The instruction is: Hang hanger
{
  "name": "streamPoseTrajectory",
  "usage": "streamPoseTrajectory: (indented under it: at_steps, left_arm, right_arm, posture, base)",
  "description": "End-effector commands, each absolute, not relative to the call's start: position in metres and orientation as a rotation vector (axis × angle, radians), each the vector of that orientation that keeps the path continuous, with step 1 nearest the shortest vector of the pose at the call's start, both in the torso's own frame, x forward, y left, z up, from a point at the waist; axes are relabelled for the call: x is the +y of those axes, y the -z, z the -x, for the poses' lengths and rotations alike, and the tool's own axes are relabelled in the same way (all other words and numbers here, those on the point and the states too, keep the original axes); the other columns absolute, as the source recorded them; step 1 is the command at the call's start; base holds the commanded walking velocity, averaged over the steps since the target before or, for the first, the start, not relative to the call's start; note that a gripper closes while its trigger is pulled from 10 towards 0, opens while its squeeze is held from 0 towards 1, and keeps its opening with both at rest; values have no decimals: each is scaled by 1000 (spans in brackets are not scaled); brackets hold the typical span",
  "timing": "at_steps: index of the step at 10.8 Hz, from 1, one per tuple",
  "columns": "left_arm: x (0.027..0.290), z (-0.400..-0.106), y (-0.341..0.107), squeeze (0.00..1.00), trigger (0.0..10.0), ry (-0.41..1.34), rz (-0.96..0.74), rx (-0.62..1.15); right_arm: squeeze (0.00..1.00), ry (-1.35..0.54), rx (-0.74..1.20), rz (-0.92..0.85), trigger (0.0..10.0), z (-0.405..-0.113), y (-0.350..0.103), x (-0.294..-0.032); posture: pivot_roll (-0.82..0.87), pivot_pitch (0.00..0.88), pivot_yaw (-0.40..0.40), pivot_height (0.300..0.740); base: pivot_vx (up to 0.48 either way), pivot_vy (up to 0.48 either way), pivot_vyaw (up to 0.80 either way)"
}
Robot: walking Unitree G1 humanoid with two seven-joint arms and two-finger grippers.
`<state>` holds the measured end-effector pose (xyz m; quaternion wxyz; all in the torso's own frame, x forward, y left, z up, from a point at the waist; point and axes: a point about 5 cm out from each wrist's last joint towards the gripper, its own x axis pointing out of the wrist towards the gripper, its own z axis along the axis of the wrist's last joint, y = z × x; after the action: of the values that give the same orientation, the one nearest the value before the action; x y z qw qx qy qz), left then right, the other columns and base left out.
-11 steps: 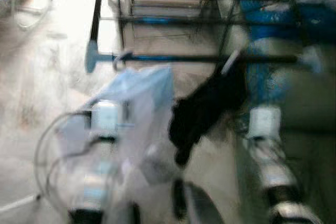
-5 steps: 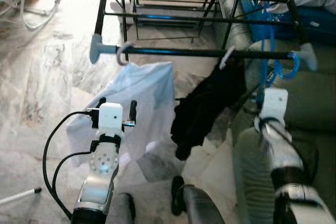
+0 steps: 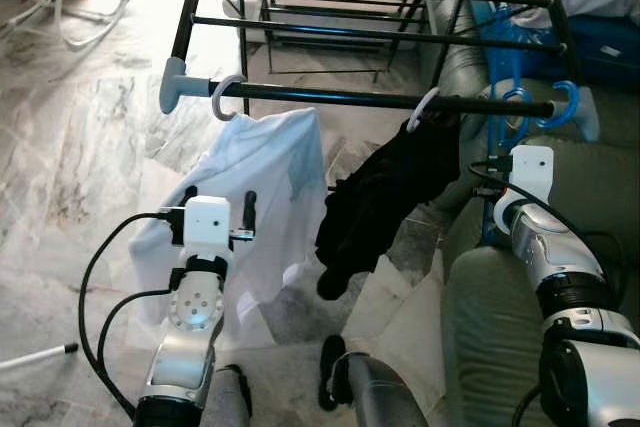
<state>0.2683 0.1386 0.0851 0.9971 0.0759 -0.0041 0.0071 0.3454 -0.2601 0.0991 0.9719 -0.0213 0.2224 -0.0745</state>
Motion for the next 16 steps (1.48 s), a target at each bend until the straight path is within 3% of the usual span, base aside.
streamPoseTrajectory:
  at_steps: [1,4,8,9,10,16]
  left_arm:
    - [139,-266,-81,0,10000,-23,-148,16]
    - [135,-264,-79,0,10000,-14,-142,26]
    - [134,-264,-78,0,10000,-14,-141,35]
    - [134,-264,-78,0,10000,-14,-141,36]
    - [135,-264,-77,0,10000,-15,-143,42]
    - [130,-262,-75,0,10000,4,-130,47]
  right_arm:
    - [0,135,488,64,10000,-344,-96,-264]
    - [0,-4,634,137,10000,-332,-71,-254]
    - [0,-30,618,168,10000,-332,-71,-250]
    - [796,-37,622,156,10000,-329,-69,-248]
    - [1000,-44,619,149,10000,-327,-65,-246]
    - [1000,83,350,224,10000,-311,-86,-256]
  posture:
    - [30,207,-77,740]
    - [32,212,-84,740]
    - [30,210,-83,740]
    - [30,211,-82,740]
    - [29,212,-82,740]
    - [18,220,-75,740]
  base:
    - [0,0,0]
    - [0,0,0]
    - [0,0,0]
    - [0,0,0]
    - [0,0,0]
    - [0,0,0]
